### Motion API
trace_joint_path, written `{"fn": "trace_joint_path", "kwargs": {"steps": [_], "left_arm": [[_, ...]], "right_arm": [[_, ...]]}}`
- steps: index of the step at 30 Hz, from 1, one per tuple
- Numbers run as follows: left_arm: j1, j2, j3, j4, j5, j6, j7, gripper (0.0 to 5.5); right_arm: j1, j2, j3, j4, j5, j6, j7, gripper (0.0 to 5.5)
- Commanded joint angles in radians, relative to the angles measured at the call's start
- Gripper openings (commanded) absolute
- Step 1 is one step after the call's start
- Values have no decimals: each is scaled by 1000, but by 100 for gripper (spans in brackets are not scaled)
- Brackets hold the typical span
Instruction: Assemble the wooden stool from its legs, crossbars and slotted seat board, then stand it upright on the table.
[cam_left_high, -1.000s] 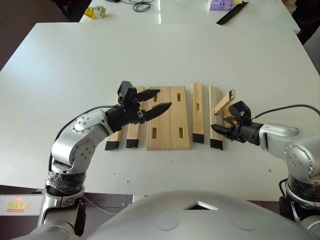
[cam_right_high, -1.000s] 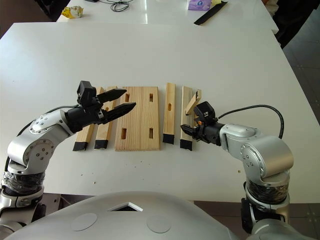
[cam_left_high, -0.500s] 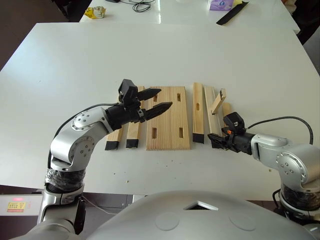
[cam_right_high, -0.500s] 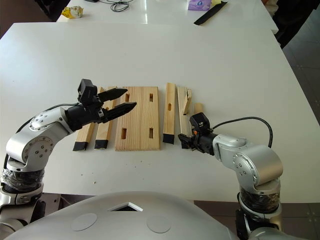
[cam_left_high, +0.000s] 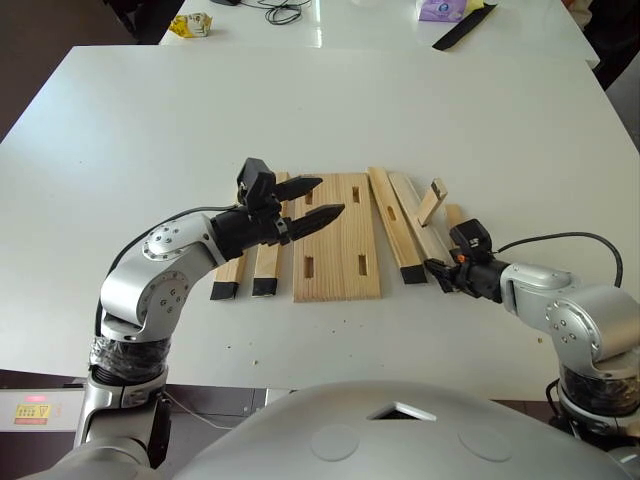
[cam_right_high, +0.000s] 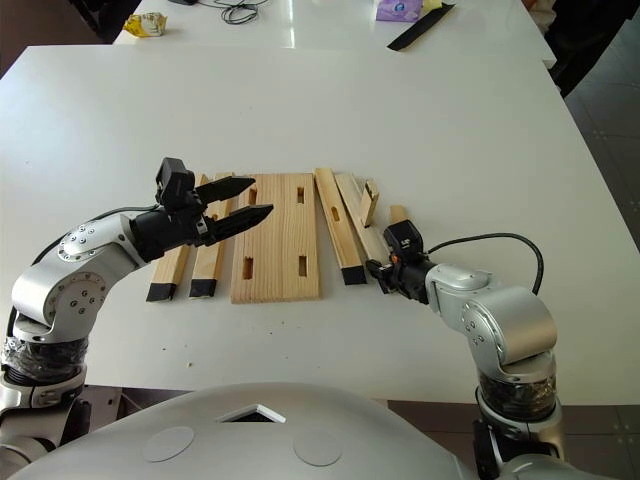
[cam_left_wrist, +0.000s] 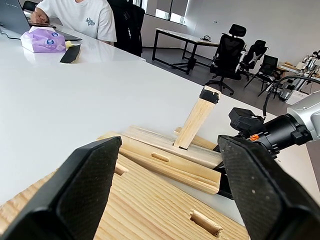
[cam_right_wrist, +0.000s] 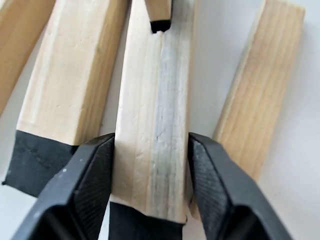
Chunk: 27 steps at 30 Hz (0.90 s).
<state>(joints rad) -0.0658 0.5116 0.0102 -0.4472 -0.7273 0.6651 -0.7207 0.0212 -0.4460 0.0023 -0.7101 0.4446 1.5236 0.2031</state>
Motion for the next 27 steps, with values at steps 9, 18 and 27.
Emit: {"fn": "trace_joint_path", "kwargs": {"steps": [9,18,27], "left_arm": [[-23,9,5,13,-1,3,-9,358],[-37,6,11,32,5,-8,-9,358],[-56,-7,51,92,7,-40,0,358]], "right_arm": [[-12,48,2,14,-23,8,-2,215],[-123,91,-78,43,-41,11,-3,214],[-282,3,-163,128,10,-155,136,214]]}}
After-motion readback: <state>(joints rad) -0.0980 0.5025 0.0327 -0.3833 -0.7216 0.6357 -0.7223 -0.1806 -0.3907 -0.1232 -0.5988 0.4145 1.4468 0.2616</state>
